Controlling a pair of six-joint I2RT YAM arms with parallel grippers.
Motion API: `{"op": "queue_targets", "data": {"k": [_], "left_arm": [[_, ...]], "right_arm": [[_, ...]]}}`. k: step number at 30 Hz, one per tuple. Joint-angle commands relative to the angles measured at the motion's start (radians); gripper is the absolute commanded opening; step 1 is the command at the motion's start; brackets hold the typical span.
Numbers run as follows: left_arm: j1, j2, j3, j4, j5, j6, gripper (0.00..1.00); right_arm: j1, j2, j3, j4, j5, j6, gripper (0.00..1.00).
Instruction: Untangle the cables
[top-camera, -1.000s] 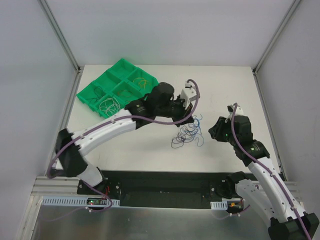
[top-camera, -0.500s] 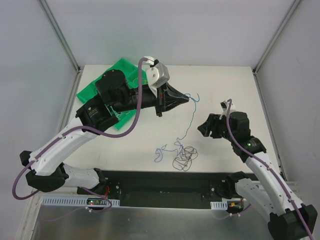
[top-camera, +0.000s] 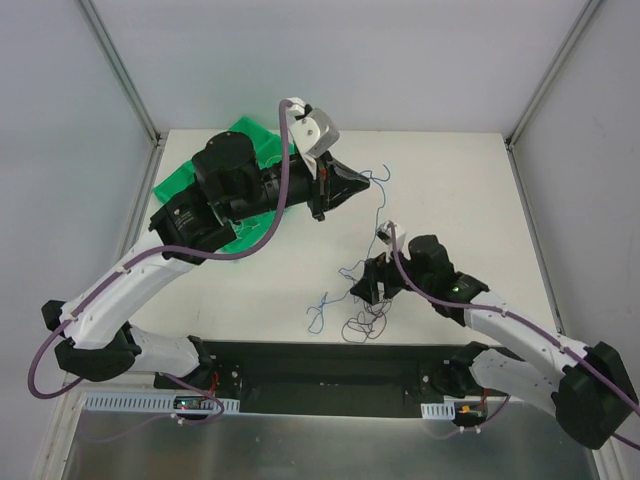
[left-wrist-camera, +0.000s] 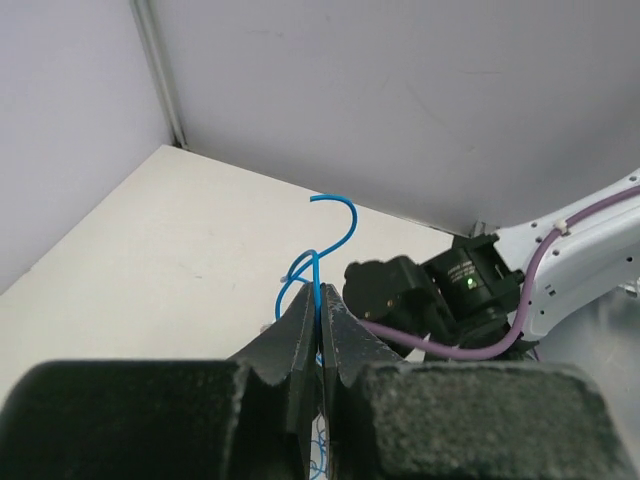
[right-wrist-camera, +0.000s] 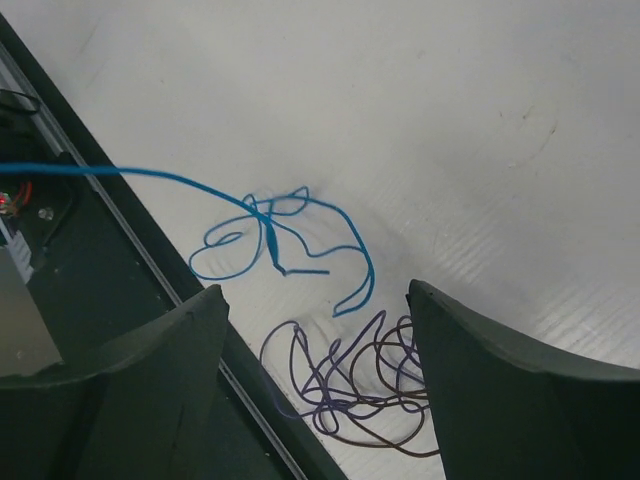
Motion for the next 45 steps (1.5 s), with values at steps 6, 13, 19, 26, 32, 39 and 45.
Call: {"op": "queue_targets", "data": {"k": [6, 13, 19, 26, 32, 39, 45], "left_arm": [[0.007, -0.062, 0.129, 0.007, -0.061, 0.028, 0.00], [0.008, -0.122, 0.203, -0.022, -0.239, 0.126, 0.00], [0.008, -0.147, 0.212, -0.080, -0.494, 0.180, 0.00], [0.007, -0.148, 0.123, -0.108, -0.587, 0.192, 0.00], [0.025, -0.118, -0.036, -0.155, -0.667, 0.157, 0.00], [0.164, -0.107, -0.262, -0.185, -0.533, -0.048, 0.00], [0.237, -0.059, -0.366, -0.182, -0.434, -0.170, 0.00]], "right_arm": [[0.068, 0.291, -0.045, 0.265, 0.313, 0.219, 0.58], [0.062, 0.356, -0.019, 0.072, 0.689, 0.349, 0.17], [-0.132, 0.263, -0.056, -0.073, 0.788, 0.351, 0.10], [-0.205, 0.172, -0.015, -0.051, 0.594, 0.164, 0.25], [-0.205, 0.137, 0.030, -0.064, 0.497, 0.119, 0.41], [-0.207, 0.069, 0.004, -0.064, 0.510, 0.096, 0.45], [-0.214, 0.066, -0.016, -0.064, 0.516, 0.093, 0.45]]}}
